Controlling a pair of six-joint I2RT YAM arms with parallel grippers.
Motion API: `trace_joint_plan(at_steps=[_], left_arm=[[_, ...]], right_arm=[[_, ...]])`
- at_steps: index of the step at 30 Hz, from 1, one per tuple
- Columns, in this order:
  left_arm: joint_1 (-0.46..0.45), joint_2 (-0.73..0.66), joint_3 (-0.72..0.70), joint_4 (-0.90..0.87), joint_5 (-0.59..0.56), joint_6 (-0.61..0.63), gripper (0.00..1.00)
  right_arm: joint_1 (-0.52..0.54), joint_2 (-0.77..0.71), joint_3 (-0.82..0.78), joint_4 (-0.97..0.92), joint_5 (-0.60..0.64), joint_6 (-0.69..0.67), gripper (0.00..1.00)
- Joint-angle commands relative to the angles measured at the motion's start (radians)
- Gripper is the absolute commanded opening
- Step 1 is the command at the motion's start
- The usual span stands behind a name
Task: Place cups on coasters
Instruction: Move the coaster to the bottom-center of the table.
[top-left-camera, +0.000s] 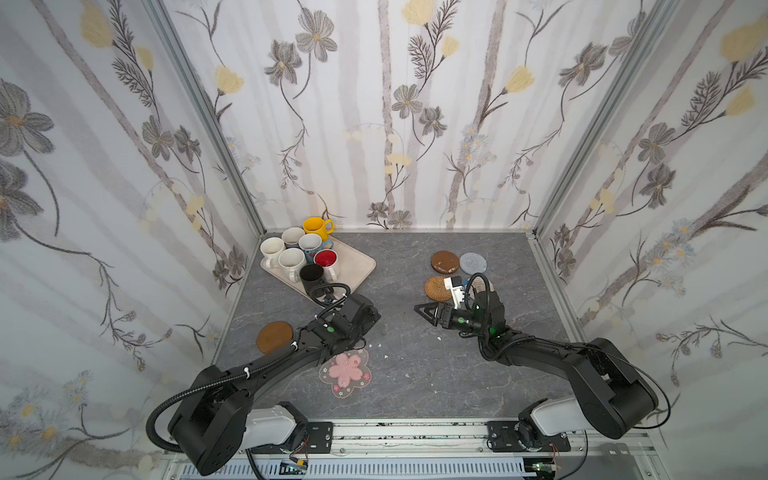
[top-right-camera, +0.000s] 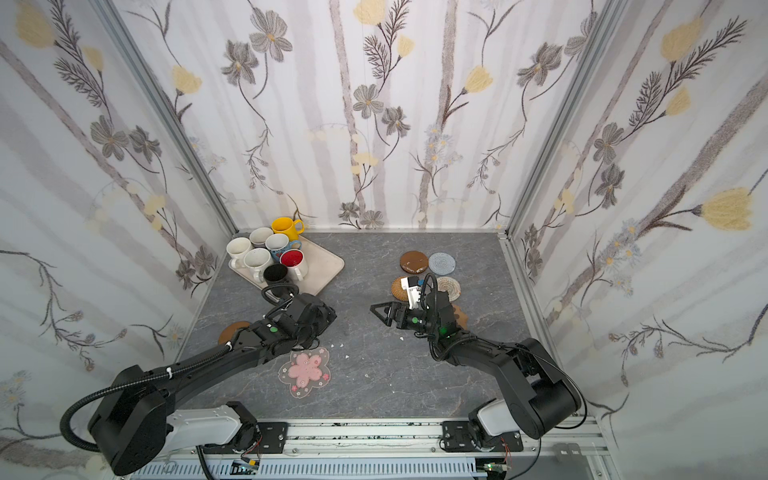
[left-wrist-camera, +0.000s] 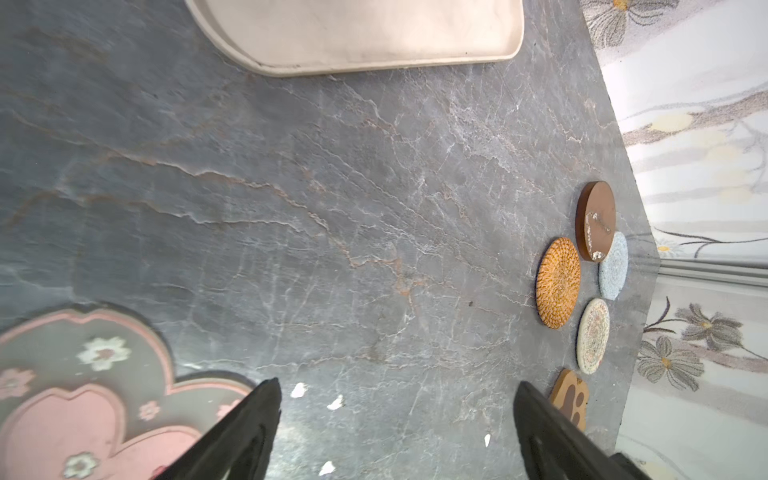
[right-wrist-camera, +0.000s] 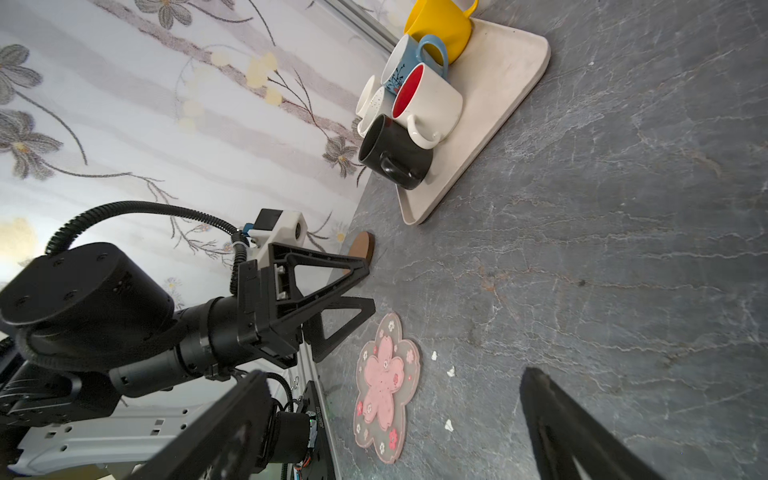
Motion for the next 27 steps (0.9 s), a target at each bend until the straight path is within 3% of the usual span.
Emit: trace_joint_plan(at_steps=[1, 5, 11, 27], left_arm=[[0.032, -0.079, -0.085, -0.023, 0.063, 0.037, 0.77], [0.038, -0.175, -0.149, -0.105, 0.065, 0.059, 0.71], [0.046, -0.265, -0.188, -0.253, 0.052, 0.093, 0.69], [0.107, -0.498, -0.451, -0.197, 0.084, 0.071, 0.53]], right_arm=[[0.027, -0.005, 0.035, -0.036, 0.026, -0.066, 0.93], [0.095, 0.048, 0.091, -0.111, 0.041, -0.117, 0.92], [0.186, 0.146, 0.175, -0.177, 0.046, -0.15, 0.91], [0.393, 0.417, 0.452, -0.369, 0.057, -0.162, 0.8]])
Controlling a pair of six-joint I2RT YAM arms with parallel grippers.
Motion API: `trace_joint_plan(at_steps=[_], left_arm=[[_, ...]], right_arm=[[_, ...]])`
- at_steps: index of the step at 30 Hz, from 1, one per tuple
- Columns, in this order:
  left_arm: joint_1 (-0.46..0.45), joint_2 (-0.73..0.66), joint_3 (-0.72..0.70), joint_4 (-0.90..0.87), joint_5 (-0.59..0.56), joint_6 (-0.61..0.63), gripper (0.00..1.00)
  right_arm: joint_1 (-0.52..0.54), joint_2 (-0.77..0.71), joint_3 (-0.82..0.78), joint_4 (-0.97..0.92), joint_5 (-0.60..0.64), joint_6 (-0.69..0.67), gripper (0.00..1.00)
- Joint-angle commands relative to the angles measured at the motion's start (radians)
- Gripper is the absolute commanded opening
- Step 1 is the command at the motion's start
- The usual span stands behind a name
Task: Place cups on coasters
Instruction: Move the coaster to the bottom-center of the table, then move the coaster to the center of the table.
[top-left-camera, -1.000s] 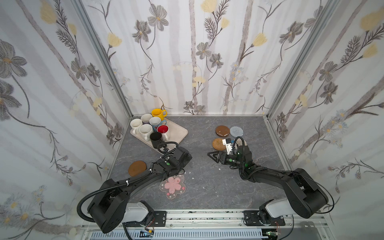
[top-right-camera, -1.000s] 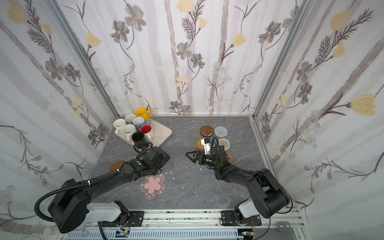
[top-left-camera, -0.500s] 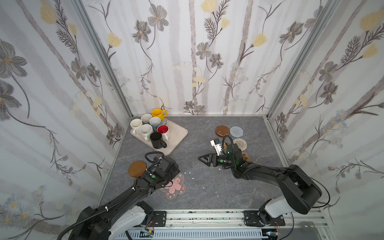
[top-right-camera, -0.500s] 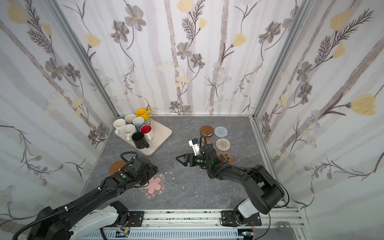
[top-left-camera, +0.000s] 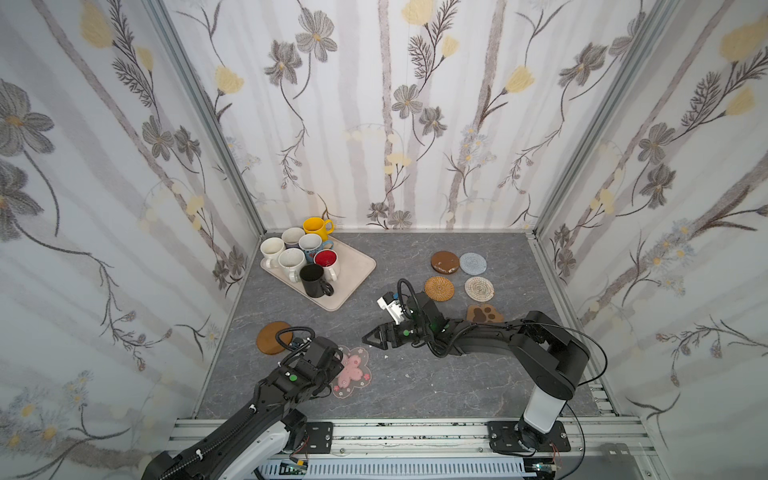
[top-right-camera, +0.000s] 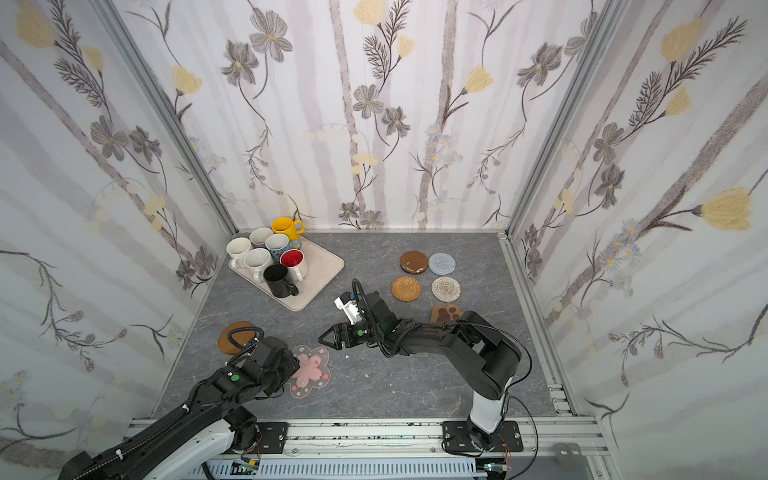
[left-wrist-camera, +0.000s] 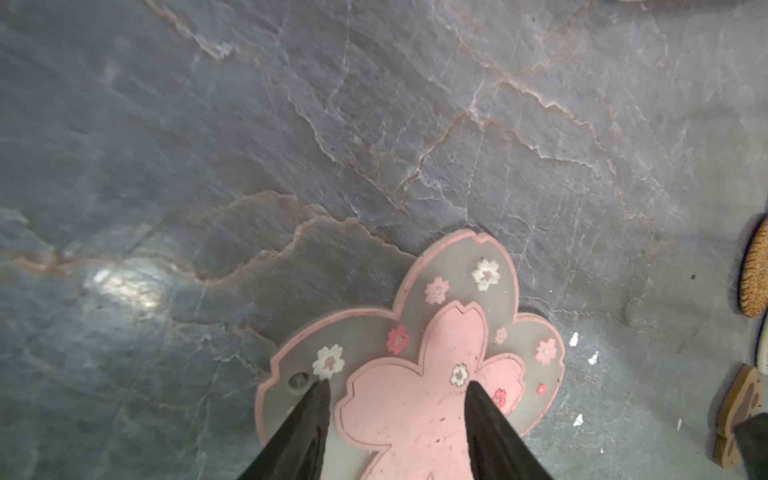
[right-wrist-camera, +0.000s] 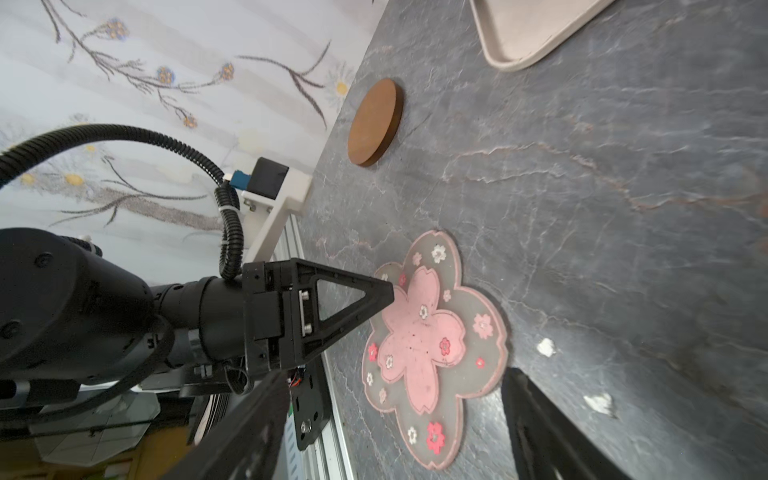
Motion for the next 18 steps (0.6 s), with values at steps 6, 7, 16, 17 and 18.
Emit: trace_joint_plan(at_steps=[6, 7, 16, 17, 18], left_arm=[[0.025, -0.019, -0.105, 0.091, 0.045, 0.024, 0.54], [0.025, -0.019, -0.109, 0.095, 0.044, 0.028, 0.54], [0.027, -0.039, -0.114, 0.113, 0.05, 0.046, 0.54], [0.027, -0.039, -0.114, 0.114, 0.051, 0.049, 0.54], [0.027, -0.039, -0.113, 0.117, 0.051, 0.052, 0.54]], right_arm=[[0.023, 0.068, 0.058, -0.082, 0.015, -0.011, 0.8], [0.023, 0.077, 0.061, -0.085, 0.012, -0.012, 0.8], [0.039, 0.152, 0.104, -0.116, -0.026, -0.012, 0.79], [0.041, 0.16, 0.108, -0.119, -0.027, -0.011, 0.8], [0.041, 0.168, 0.11, -0.118, -0.031, -0.012, 0.79]])
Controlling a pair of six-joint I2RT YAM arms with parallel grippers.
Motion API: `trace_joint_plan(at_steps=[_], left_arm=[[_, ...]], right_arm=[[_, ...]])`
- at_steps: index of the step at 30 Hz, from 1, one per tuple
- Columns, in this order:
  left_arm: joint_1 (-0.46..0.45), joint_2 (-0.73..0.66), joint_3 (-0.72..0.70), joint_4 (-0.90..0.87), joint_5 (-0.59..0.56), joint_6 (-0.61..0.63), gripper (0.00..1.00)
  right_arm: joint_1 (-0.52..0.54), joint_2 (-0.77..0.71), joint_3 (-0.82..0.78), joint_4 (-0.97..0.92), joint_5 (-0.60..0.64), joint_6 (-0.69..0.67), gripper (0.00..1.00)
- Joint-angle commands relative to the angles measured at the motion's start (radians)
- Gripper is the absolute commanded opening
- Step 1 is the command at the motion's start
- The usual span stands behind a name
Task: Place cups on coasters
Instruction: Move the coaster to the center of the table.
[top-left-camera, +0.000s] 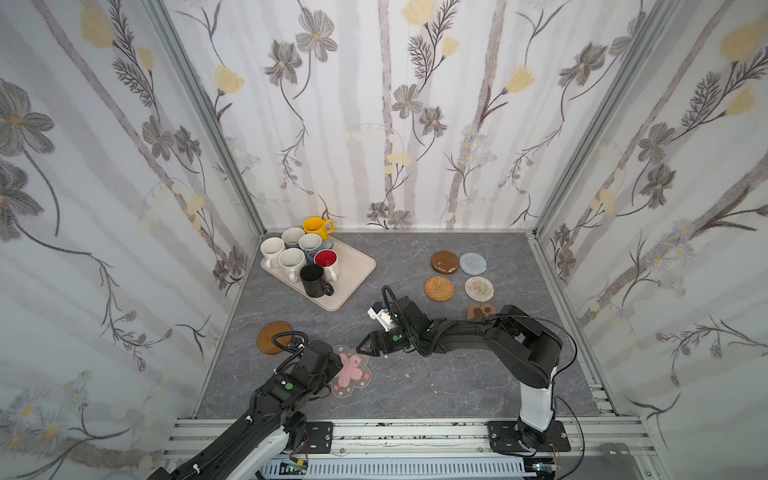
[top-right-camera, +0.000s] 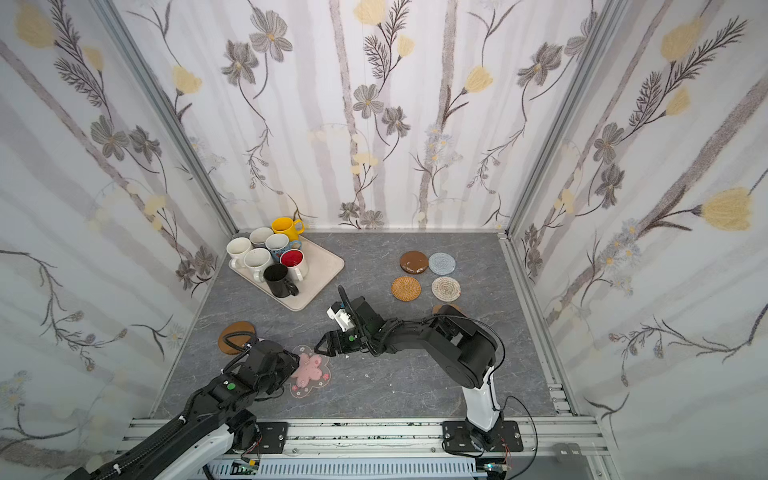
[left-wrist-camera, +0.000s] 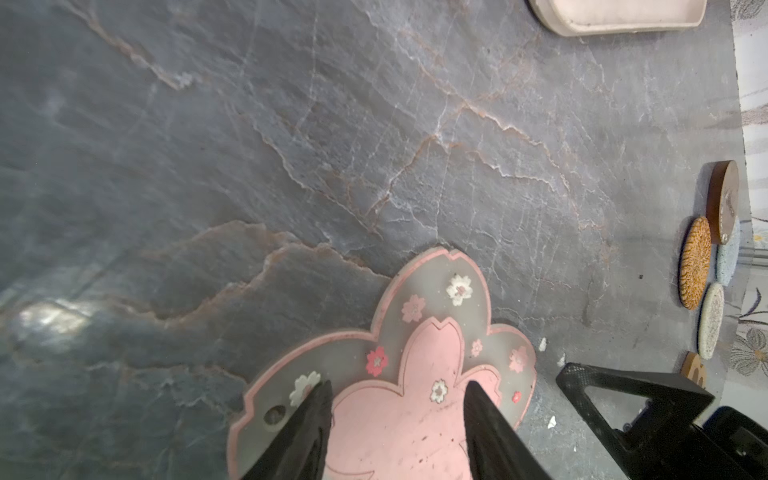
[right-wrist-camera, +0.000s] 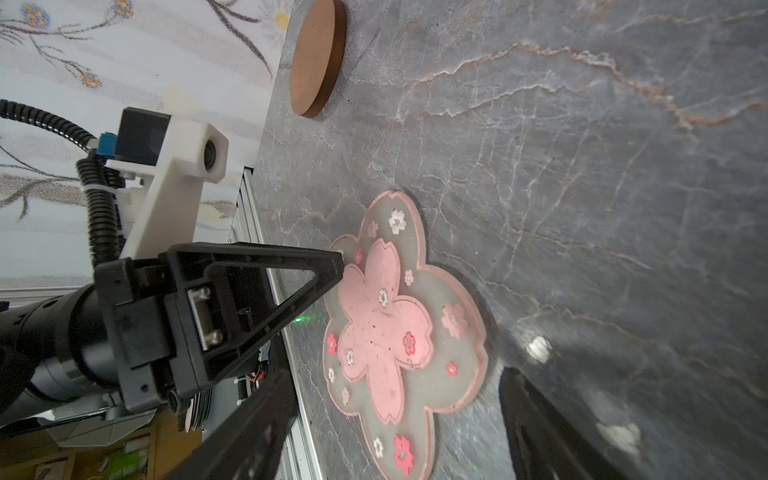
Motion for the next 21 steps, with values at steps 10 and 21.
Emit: trace_joint_plan(at_steps=[10, 21], left_arm=[[0.006, 0.013, -0.047, 0.027, 0.045, 0.021, 0.55], [0.008, 0.011, -0.047, 0.027, 0.053, 0.018, 0.55]], right_arm=[[0.02, 0.063, 0.047, -0.008, -0.049, 0.004, 0.76], [0.019, 0.07, 0.029, 0.077, -0.106, 0.076, 0.58]])
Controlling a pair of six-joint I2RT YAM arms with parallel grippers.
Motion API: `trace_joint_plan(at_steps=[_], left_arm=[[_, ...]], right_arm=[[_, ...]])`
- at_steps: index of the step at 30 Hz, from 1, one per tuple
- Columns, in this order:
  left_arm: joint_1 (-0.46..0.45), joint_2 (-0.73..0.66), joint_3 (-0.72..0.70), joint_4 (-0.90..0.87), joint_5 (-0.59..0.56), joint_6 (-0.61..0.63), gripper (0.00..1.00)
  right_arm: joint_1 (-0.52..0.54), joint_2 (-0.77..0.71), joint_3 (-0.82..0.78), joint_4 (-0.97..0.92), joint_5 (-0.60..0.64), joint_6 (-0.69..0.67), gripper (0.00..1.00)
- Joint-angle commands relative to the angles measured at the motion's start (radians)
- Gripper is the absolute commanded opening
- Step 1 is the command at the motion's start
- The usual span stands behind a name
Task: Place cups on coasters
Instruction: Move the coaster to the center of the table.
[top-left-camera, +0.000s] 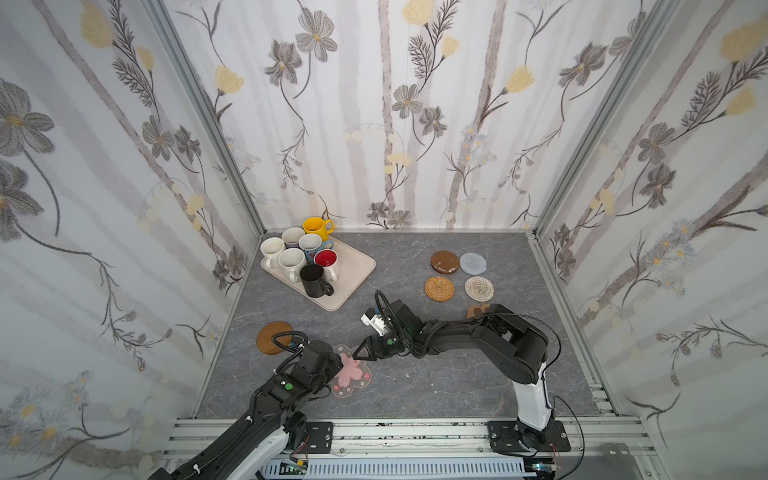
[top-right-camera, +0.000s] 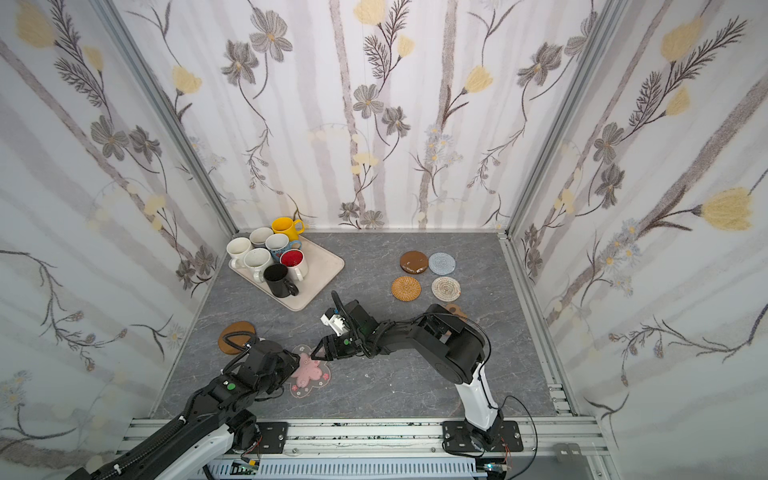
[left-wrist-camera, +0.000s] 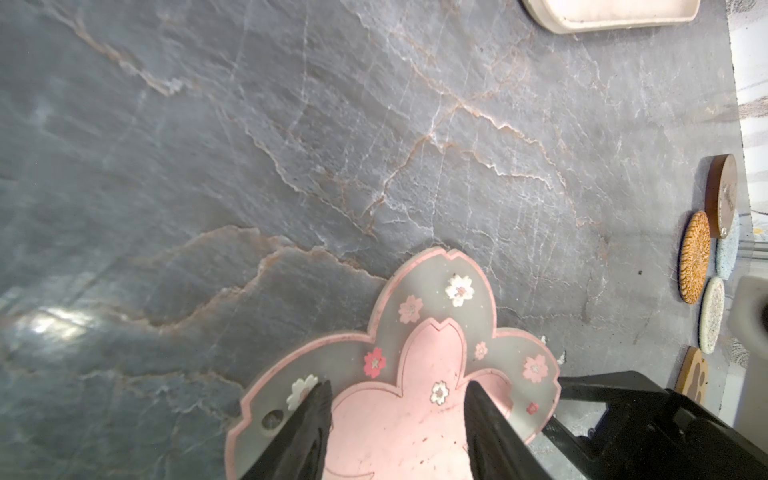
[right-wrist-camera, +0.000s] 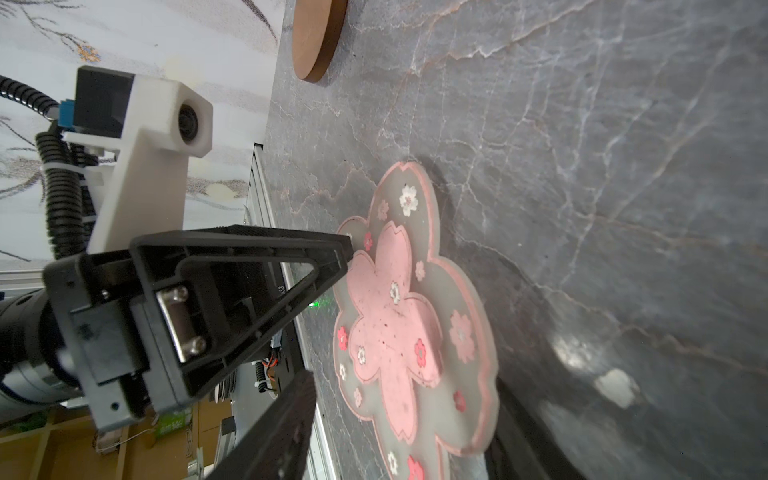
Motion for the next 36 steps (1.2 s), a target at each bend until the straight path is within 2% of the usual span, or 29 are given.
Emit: trace_joint_plan(at_steps=[1, 4, 6, 9, 14, 16, 23, 28, 36], left_arm=[[0.002, 0.011, -0.045, 0.018, 0.05, -0.001, 0.55], [0.002, 0.01, -0.04, 0.019, 0.053, 0.002, 0.56], [0.002, 0.006, -0.034, 0.019, 0.057, 0.013, 0.61], [0.002, -0.006, -0.022, 0.018, 0.057, 0.024, 0.67], [0.001, -0.005, 0.046, 0.019, 0.06, 0.077, 0.92], [0.002, 0.003, 0.087, 0.016, 0.054, 0.109, 1.0], [-0.015, 0.099, 0.239, 0.024, 0.001, 0.202, 1.0], [-0.045, 0.176, 0.324, 0.044, -0.054, 0.258, 1.0], [-0.058, 0.286, 0.382, 0.132, -0.039, 0.316, 1.0]], right_arm=[[0.0, 0.001, -0.002, 0.043, -0.015, 0.019, 0.56], [-0.004, -0.002, 0.001, 0.022, 0.009, 0.006, 0.43], [-0.007, -0.004, 0.006, 0.013, 0.015, 0.001, 0.31], [-0.007, -0.006, 0.015, 0.0, 0.025, -0.004, 0.2], [-0.02, -0.021, 0.008, -0.011, 0.048, -0.011, 0.04], [-0.034, -0.038, -0.01, -0.007, 0.056, -0.01, 0.02], [-0.114, -0.137, -0.123, -0.012, 0.091, -0.033, 0.02], [-0.232, -0.215, -0.222, -0.046, 0.138, -0.074, 0.02], [-0.398, -0.33, -0.363, -0.066, 0.195, -0.099, 0.02]])
